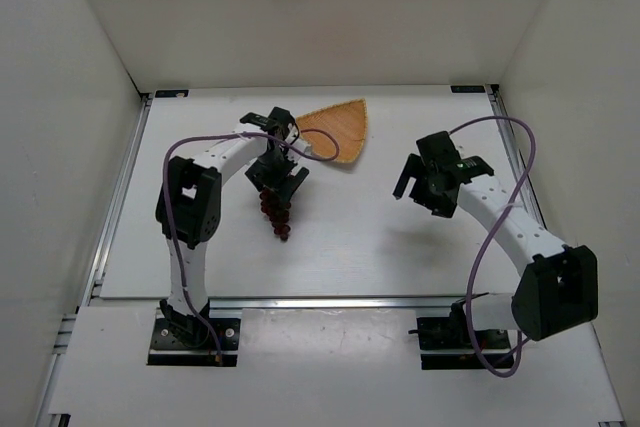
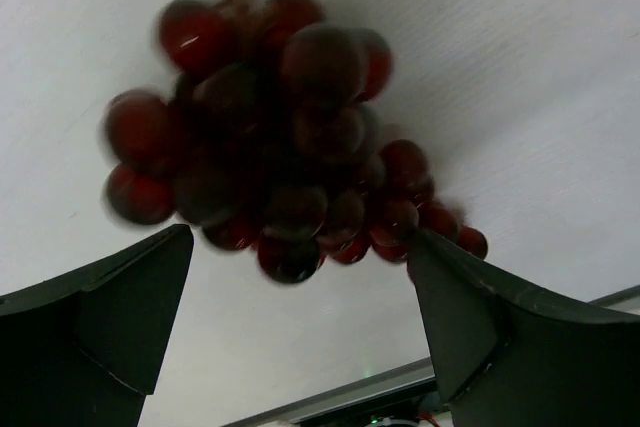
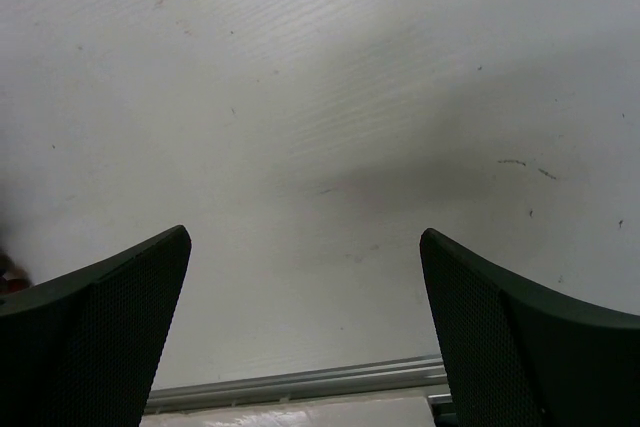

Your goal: Place and organize the fake fruits in the fruit bowl

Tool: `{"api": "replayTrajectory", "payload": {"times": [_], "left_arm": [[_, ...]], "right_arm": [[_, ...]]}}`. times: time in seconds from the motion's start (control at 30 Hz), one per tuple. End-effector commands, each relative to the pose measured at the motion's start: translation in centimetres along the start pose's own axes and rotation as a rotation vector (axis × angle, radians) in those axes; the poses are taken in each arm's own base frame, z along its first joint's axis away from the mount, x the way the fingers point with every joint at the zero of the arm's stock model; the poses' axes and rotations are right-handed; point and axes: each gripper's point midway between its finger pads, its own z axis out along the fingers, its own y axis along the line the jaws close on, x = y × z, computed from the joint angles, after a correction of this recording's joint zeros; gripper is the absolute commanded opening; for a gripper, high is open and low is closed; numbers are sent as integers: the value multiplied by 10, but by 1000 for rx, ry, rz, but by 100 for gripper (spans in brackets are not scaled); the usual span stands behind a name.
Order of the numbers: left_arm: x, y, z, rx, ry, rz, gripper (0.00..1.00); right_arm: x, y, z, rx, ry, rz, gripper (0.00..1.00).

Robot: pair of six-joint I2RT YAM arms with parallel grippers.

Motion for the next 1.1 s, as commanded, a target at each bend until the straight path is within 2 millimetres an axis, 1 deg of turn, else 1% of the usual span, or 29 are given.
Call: {"api": "replayTrajectory", "payload": {"times": [0.0,0.03,0.07,0.13,0.17,0.27,0.3,0.33,0.37,0.4,0.43,0.47,0.5,0.53,0.57,0.6,0.63,0.67,0.73,0.77,0.8,0.83,0.87,0.9,0.93,0.97,1.0,1.03,1.07], "left_arm": [[-27,-19,-2,123,-94,-19,100],[-28,-18,6,126,-85,-21,99],[-27,-21,11,140,-76,-22,96],[-28,-24,18,167,-66,-33,85],[-26,-26,23,183,-45,-36,69],[-22,-20,25,212,-38,-69,42],[-25,-13,19,204,-59,-81,24],[-28,-13,15,204,-63,-91,16],[-28,-5,7,181,-70,-101,10],[-33,-2,-2,161,-97,-97,10],[-39,5,-13,125,-122,-84,10],[-43,9,-21,97,-143,-81,10],[-49,11,-35,63,-176,-69,10],[-58,17,-49,6,-210,-44,10],[-62,22,-57,-25,-229,-32,10],[-69,20,-70,-50,-269,-7,10],[-76,23,-83,-93,-296,13,10],[-82,27,-89,-119,-320,11,10],[-94,32,-107,-186,-359,20,10],[-110,39,-123,-225,-418,26,10],[-119,45,-130,-257,-449,33,10],[-131,46,-131,-281,-478,36,10],[-143,56,-145,-340,-529,33,10],[-167,58,-150,-368,-611,44,10],[-180,61,-144,-375,-637,42,10],[-194,56,-142,-363,-672,56,10],[-212,54,-157,-353,-742,53,10],[-226,55,-133,-332,-729,61,10],[-245,48,-150,-323,-797,65,10]], "right_arm": [[-23,16,-7,-35,-56,-8,99],[-22,15,-3,-27,-46,-20,99],[-25,17,-5,-33,-54,-19,99],[-26,19,-1,-24,-43,-32,99],[-26,19,-1,-24,-43,-32,99],[-27,20,2,-18,-36,-42,99],[-26,19,5,-13,-29,-44,99],[-29,22,3,-19,-37,-42,99],[-31,17,7,0,-36,-45,99],[-29,16,10,7,-27,-47,99],[-33,18,8,0,-35,-45,99],[-33,15,11,10,-30,-49,99],[-36,17,9,5,-37,-48,99],[-37,14,13,17,-29,-41,99],[-37,14,13,17,-29,-50,99],[-41,12,14,22,-31,-39,99],[-40,13,14,15,-26,-48,99],[-46,12,13,14,-36,-37,99],[-46,13,17,21,-26,-48,99],[-47,10,20,30,-20,-41,99],[-49,13,18,17,-24,-49,99],[-50,10,21,26,-18,-42,99],[-48,10,24,32,-9,-44,99],[-54,9,22,30,-20,-45,99],[-55,11,23,24,-14,-45,99],[-54,7,23,34,-6,-38,99],[-56,8,25,36,-3,-48,99],[-60,5,23,48,-11,-40,99],[-57,2,22,57,1,-52,99]]}}
